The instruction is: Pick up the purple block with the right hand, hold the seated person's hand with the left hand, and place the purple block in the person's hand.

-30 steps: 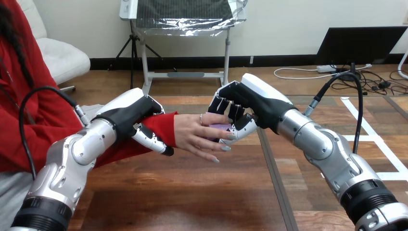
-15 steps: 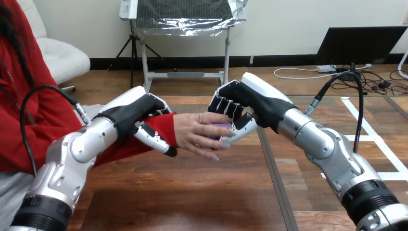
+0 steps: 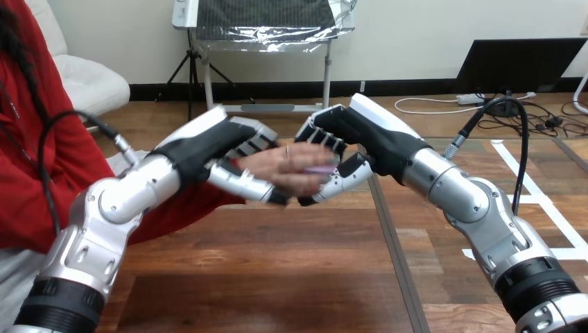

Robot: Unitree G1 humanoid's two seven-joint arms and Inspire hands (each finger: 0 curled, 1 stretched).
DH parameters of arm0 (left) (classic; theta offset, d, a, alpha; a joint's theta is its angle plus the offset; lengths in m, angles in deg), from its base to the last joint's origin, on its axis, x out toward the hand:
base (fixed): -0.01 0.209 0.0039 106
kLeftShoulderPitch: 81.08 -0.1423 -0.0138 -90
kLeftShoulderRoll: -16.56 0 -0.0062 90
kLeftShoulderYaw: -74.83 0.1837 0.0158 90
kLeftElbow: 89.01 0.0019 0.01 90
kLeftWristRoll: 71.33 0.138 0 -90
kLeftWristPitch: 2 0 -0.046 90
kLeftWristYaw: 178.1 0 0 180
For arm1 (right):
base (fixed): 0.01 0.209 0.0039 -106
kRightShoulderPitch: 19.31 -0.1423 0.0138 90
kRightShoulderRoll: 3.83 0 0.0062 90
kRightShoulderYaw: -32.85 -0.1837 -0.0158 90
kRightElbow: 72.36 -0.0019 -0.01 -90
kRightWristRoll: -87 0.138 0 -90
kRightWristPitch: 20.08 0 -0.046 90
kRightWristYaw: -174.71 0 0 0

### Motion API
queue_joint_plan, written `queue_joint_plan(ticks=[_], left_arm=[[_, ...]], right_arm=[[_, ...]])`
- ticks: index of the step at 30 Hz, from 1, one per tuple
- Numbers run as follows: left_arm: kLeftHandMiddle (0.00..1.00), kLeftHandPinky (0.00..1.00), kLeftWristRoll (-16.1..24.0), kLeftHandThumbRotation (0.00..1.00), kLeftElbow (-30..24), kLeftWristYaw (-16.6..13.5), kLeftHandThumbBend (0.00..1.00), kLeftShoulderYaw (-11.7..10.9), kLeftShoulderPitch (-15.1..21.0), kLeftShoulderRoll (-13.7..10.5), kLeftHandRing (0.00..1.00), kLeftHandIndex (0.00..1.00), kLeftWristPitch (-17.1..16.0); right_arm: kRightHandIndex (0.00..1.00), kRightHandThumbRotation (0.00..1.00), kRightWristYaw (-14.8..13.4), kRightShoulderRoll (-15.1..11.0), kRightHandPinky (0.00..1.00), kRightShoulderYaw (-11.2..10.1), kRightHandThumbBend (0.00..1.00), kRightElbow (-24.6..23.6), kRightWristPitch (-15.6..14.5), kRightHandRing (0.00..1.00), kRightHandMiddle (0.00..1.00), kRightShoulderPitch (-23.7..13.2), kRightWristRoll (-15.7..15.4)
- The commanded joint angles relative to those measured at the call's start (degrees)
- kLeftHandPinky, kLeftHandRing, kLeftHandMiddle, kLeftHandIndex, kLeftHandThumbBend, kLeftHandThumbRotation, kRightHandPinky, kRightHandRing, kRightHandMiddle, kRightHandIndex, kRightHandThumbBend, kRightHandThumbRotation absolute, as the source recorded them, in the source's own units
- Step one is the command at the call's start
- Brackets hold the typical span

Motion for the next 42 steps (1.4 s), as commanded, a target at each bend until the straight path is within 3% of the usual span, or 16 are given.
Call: queue_joint_plan(ticks=[1, 9, 17, 32, 42], left_arm=[[0.77, 0.67, -4.0, 0.61, -10.8, -0.5, 1.00, -3.4, 1.9, -0.3, 0.78, 0.78, -3.4], [0.78, 0.68, -6.5, 0.76, -15.0, -1.8, 1.00, -4.8, -3.5, -0.8, 0.77, 0.79, -5.4], [0.77, 0.65, -9.2, 0.86, -18.2, -2.6, 1.00, -6.5, -8.3, -0.2, 0.74, 0.79, -7.1], [0.76, 0.62, -10.8, 0.99, -24.8, -6.1, 1.00, -8.5, -18.2, 0.9, 0.74, 0.77, -10.0], [0.74, 0.62, -9.0, 1.00, -28.0, -11.7, 1.00, -8.8, -25.7, 2.8, 0.72, 0.74, -13.0]], right_arm=[[0.61, 0.26, 2.2, 0.4, 0.47, -1.0, 1.00, -3.9, 1.3, 0.55, 0.60, -1.9, 1.9], [0.71, 0.38, 5.6, -0.8, 0.54, -1.3, 1.00, -4.0, 0.9, 0.64, 0.70, -1.6, 2.6], [0.78, 0.42, 7.7, -1.8, 0.61, -1.8, 1.00, -4.7, 0.6, 0.71, 0.77, -0.9, 3.5], [0.79, 0.45, 8.2, -3.0, 0.65, -2.5, 1.00, -4.8, 2.2, 0.74, 0.79, 1.0, 4.3], [0.79, 0.43, 8.2, -3.8, 0.66, -2.8, 1.00, -5.0, 2.8, 0.73, 0.78, 2.8, 5.3]])
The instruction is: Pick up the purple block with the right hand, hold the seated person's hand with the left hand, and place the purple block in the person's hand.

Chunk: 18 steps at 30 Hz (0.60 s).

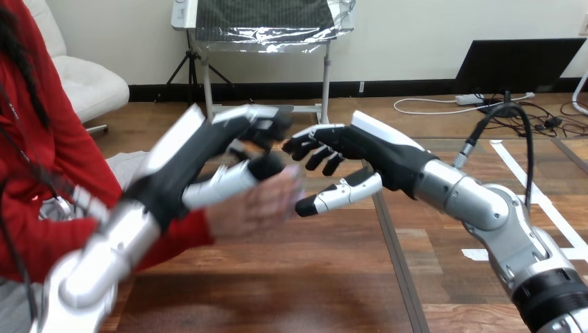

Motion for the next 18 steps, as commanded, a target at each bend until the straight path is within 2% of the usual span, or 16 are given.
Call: queue_joint_plan(ticks=[1, 5, 9, 15, 18], left_arm=[[0.73, 0.62, 0.8, 1.00, -4.1, -3.5, 1.00, -1.3, -2.5, 1.8, 0.72, 0.74, -2.9], [0.72, 0.61, 1.4, 1.00, -4.7, -5.4, 1.00, -1.4, -5.1, 2.7, 0.70, 0.72, -4.4], [0.71, 0.60, 1.1, 1.00, -4.5, -7.0, 1.00, -1.4, -8.2, 3.8, 0.69, 0.70, -7.3], [0.71, 0.60, 0.8, 1.00, -4.1, -8.7, 0.91, -1.4, -12.0, 5.1, 0.69, 0.69, -10.5], [0.71, 0.60, 0.5, 1.00, -4.8, -9.4, 0.89, -1.3, -15.2, 6.0, 0.69, 0.68, -11.2]], right_arm=[[0.79, 0.43, -0.2, -0.8, 0.66, -2.3, 1.00, -2.3, 1.1, 0.73, 0.78, -0.3, 1.5], [0.79, 0.43, -0.2, -1.0, 0.66, -2.6, 1.00, -3.0, 0.9, 0.73, 0.78, 0.8, 2.1], [0.78, 0.42, -0.5, -1.1, 0.66, -3.3, 1.00, -3.6, 1.4, 0.73, 0.78, 2.3, 2.9], [0.78, 0.42, -0.7, -1.2, 0.66, -4.4, 1.00, -5.4, 1.4, 0.73, 0.77, 4.8, 3.9], [0.78, 0.44, -1.8, -1.4, 0.65, -5.1, 1.00, -6.7, 2.7, 0.73, 0.77, 7.1, 4.1]])
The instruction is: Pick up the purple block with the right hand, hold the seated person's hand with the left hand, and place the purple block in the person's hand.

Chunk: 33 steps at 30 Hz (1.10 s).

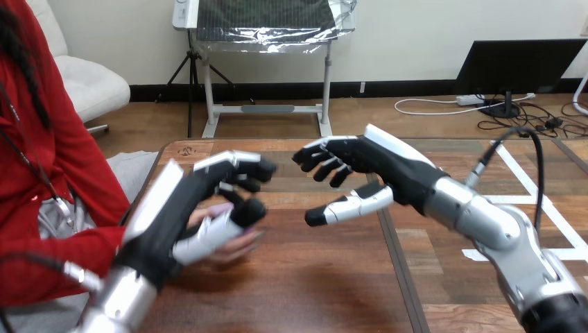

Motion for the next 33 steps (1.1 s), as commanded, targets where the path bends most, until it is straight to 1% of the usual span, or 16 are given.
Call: queue_joint_plan(ticks=[1, 5, 9, 11, 15, 17, 18, 20, 21, 23, 24, 26, 27, 28, 30, 33], left_arm=[[0.71, 0.60, -0.1, 1.00, -3.5, -2.2, 0.88, -0.7, -2.9, 1.7, 0.69, 0.69, -2.9], [0.71, 0.61, 0.5, 1.00, -4.5, -3.1, 0.85, -0.7, -6.0, 2.5, 0.69, 0.69, -3.8], [0.71, 0.62, -0.1, 1.00, -6.6, -3.9, 0.84, -0.6, -10.1, 4.0, 0.70, 0.69, -3.7], [0.70, 0.63, -0.4, 1.00, -7.1, -4.3, 0.81, -0.5, -11.3, 4.5, 0.70, 0.69, -4.2], [0.69, 0.63, 0.0, 1.00, -7.8, -6.1, 0.77, -0.3, -14.5, 6.1, 0.69, 0.68, -7.0], [0.69, 0.62, 0.1, 1.00, -7.9, -6.8, 0.74, -0.2, -15.6, 6.8, 0.68, 0.68, -8.1], [0.69, 0.62, -0.3, 1.00, -8.0, -7.3, 0.73, -0.1, -16.4, 7.6, 0.68, 0.68, -9.1], [0.68, 0.61, -0.7, 1.00, -8.1, -7.8, 0.69, 0.2, -17.4, 8.4, 0.67, 0.67, -10.2], [0.68, 0.61, -1.2, 1.00, -8.0, -8.3, 0.68, 0.4, -18.1, 9.2, 0.67, 0.67, -11.3], [0.68, 0.61, -1.6, 1.00, -7.9, -8.8, 0.64, 0.6, -18.9, 10.0, 0.67, 0.67, -12.7], [0.68, 0.61, -2.5, 1.00, -7.5, -9.0, 0.63, 0.9, -19.4, 10.8, 0.67, 0.67, -13.9], [0.69, 0.61, -3.4, 1.00, -7.0, -9.2, 0.59, 1.1, -20.0, 11.7, 0.67, 0.68, -15.3], [0.69, 0.62, -4.6, 1.00, -6.8, -9.1, 0.58, 1.5, -20.5, 12.3, 0.68, 0.68, -16.0], [0.69, 0.62, -5.3, 1.00, -6.8, -9.0, 0.56, 1.7, -20.9, 12.7, 0.68, 0.68, -16.4], [0.69, 0.63, -7.4, 1.00, -6.9, -8.3, 0.56, 2.3, -21.7, 13.3, 0.69, 0.69, -16.8], [0.71, 0.64, -10.2, 1.00, -7.5, -7.1, 0.57, 3.1, -22.9, 13.5, 0.71, 0.71, -16.7]], right_arm=[[0.78, 0.46, -2.1, -1.1, 0.65, -3.1, 1.00, -4.2, 2.9, 0.73, 0.78, 2.2, 1.6], [0.78, 0.57, -4.1, -0.5, 0.64, -4.4, 1.00, -5.9, 4.3, 0.73, 0.78, 5.4, 2.0], [0.79, 0.68, -6.6, 1.6, 0.64, -6.2, 1.00, -7.9, 5.5, 0.73, 0.78, 10.0, 3.9], [0.80, 0.76, -7.3, 2.4, 0.64, -6.6, 0.98, -8.6, 6.2, 0.74, 0.78, 11.6, 4.8], [0.82, 0.85, -9.0, 4.9, 0.66, -7.4, 0.94, -9.6, 9.4, 0.75, 0.79, 16.1, 7.4], [0.83, 0.90, -9.5, 5.7, 0.66, -7.4, 0.89, -10.1, 10.6, 0.76, 0.80, 17.7, 8.4], [0.83, 0.92, -9.7, 6.7, 0.67, -7.5, 0.88, -10.3, 11.3, 0.77, 0.80, 19.1, 9.3], [0.84, 0.96, -10.0, 7.8, 0.68, -7.6, 0.86, -10.6, 12.0, 0.79, 0.82, 20.5, 10.4], [0.85, 0.97, -10.1, 9.0, 0.68, -7.6, 0.86, -11.1, 12.0, 0.79, 0.82, 22.0, 11.7], [0.85, 0.98, -10.2, 10.3, 0.69, -7.6, 0.84, -11.8, 11.9, 0.81, 0.83, 23.6, 13.2], [0.85, 0.98, -9.2, 11.5, 0.69, -7.5, 0.84, -12.1, 11.9, 0.81, 0.84, 24.9, 15.5], [0.86, 0.99, -7.9, 12.7, 0.72, -7.3, 0.82, -12.5, 11.8, 0.82, 0.85, 26.3, 18.0], [0.87, 0.99, -6.9, 13.8, 0.72, -7.1, 0.81, -13.2, 10.8, 0.83, 0.85, 27.7, 20.3], [0.88, 1.00, -6.2, 14.5, 0.75, -7.0, 0.82, -13.7, 10.0, 0.84, 0.87, 28.5, 21.8], [0.88, 1.00, -5.4, 15.8, 0.77, -6.6, 0.82, -14.8, 9.1, 0.85, 0.88, 30.4, 23.9], [0.89, 1.00, -4.4, 17.3, 0.79, -6.0, 0.80, -16.2, 8.4, 0.86, 0.88, 33.1, 25.6]])
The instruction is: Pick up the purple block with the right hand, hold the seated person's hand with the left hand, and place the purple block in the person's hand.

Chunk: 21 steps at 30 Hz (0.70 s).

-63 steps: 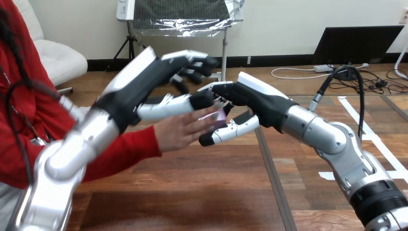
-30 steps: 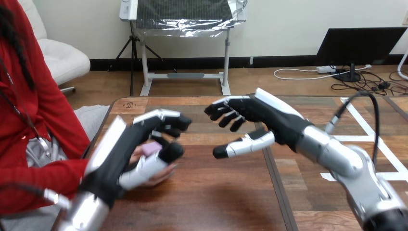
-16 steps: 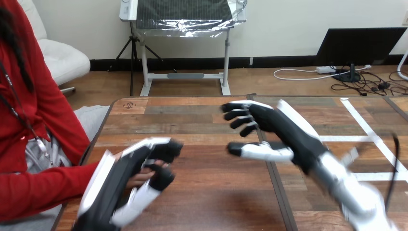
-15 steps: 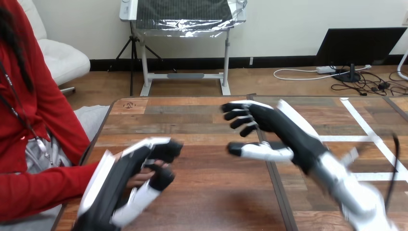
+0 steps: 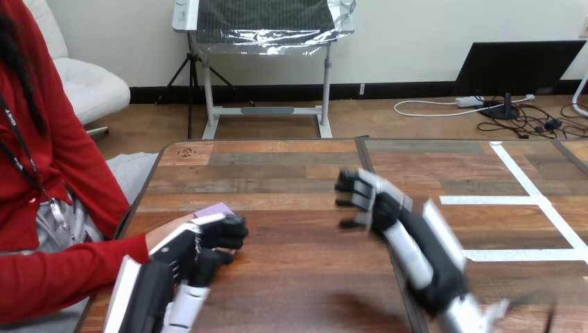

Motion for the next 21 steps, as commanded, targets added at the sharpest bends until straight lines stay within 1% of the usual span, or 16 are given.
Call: queue_joint_plan(ticks=[1, 5, 8, 9, 12, 17, 21], left_arm=[[0.72, 0.65, -4.7, 1.00, -3.4, 1.1, 0.57, 1.5, 0.8, 1.2, 0.72, 0.72, -1.5], [0.74, 0.66, -5.9, 1.00, -4.6, 1.6, 0.59, 1.8, -0.1, 1.3, 0.75, 0.75, -0.6], [0.76, 0.67, -6.4, 1.00, -5.6, 1.8, 0.59, 1.6, -0.5, 1.2, 0.76, 0.77, 0.2], [0.76, 0.67, -6.7, 1.00, -5.8, 1.9, 0.59, 1.6, -0.6, 1.0, 0.76, 0.77, 0.4], [0.77, 0.68, -7.2, 1.00, -6.4, 2.1, 0.60, 1.3, -0.6, 0.8, 0.77, 0.78, 1.1], [0.77, 0.68, -7.2, 1.00, -6.9, 2.2, 0.61, 0.6, -0.1, 0.6, 0.77, 0.78, 1.8], [0.77, 0.69, -7.7, 1.00, -7.4, 2.3, 0.61, 0.5, -0.1, 0.5, 0.77, 0.77, 2.5]], right_arm=[[0.89, 1.00, 2.1, 4.1, 0.79, 0.7, 0.79, -5.3, -0.9, 0.86, 0.89, 2.3, 4.2], [0.91, 1.00, 3.8, 5.9, 0.82, 1.0, 0.76, -6.0, -1.0, 0.87, 0.90, 4.8, 5.9], [0.91, 1.00, 3.4, 7.3, 0.83, 1.0, 0.75, -6.6, -0.7, 0.87, 0.90, 6.6, 5.6], [0.91, 1.00, 2.9, 8.0, 0.83, 1.0, 0.75, -7.0, -0.8, 0.87, 0.90, 7.5, 5.4], [0.90, 1.00, 2.4, 9.2, 0.83, 1.1, 0.75, -7.8, -1.1, 0.86, 0.89, 8.7, 5.4], [0.90, 1.00, 2.7, 10.3, 0.84, 0.9, 0.76, -7.9, -1.2, 0.86, 0.89, 9.3, 5.7], [0.90, 1.00, 3.0, 10.6, 0.84, 0.6, 0.77, -7.7, -1.3, 0.86, 0.89, 9.1, 5.8]])
